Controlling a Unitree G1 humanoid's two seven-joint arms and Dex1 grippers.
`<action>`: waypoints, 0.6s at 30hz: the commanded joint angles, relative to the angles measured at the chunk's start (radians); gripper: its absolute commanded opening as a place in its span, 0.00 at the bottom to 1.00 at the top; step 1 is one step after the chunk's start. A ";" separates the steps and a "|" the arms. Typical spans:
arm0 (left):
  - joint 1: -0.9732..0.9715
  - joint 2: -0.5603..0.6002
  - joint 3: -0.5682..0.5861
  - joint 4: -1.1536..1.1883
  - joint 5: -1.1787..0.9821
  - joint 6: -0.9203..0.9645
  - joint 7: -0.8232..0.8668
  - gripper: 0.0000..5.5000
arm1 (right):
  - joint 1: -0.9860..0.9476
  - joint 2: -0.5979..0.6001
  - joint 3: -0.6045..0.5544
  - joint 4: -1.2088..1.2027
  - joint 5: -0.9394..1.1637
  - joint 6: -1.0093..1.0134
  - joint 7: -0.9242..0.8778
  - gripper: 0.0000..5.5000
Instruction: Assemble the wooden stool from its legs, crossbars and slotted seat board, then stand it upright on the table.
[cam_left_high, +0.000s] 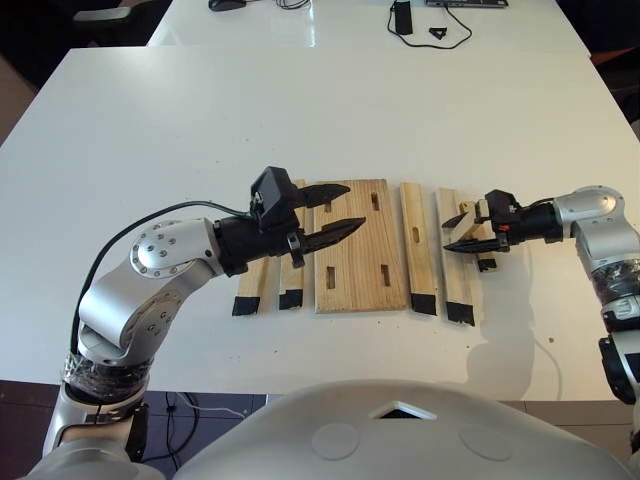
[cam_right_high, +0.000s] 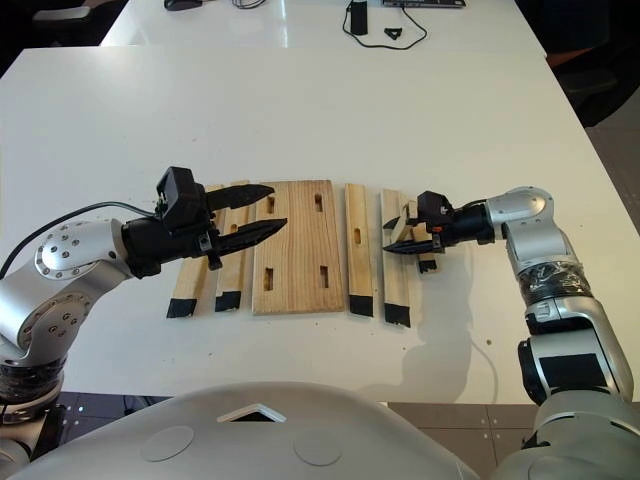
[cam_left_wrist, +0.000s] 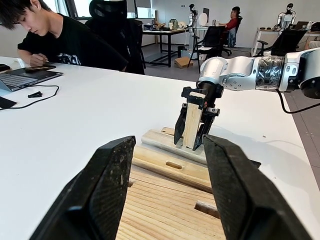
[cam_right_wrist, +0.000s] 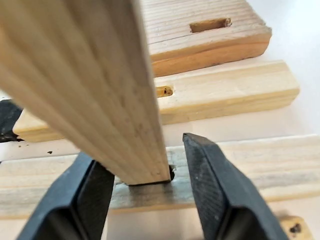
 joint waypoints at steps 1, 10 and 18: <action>0.000 0.009 0.006 0.006 0.015 -0.007 -0.009 0.45 | -0.013 -0.029 -0.100 -0.113 0.094 0.116 0.007 0.42; 0.026 0.008 0.012 -0.014 0.027 -0.021 -0.001 0.45 | -0.079 -0.066 -0.319 -0.612 0.471 0.588 -0.117 0.42; -0.006 0.009 -0.003 0.010 0.029 -0.022 -0.016 0.45 | -0.097 0.034 -0.299 -0.702 0.501 0.651 -0.270 0.52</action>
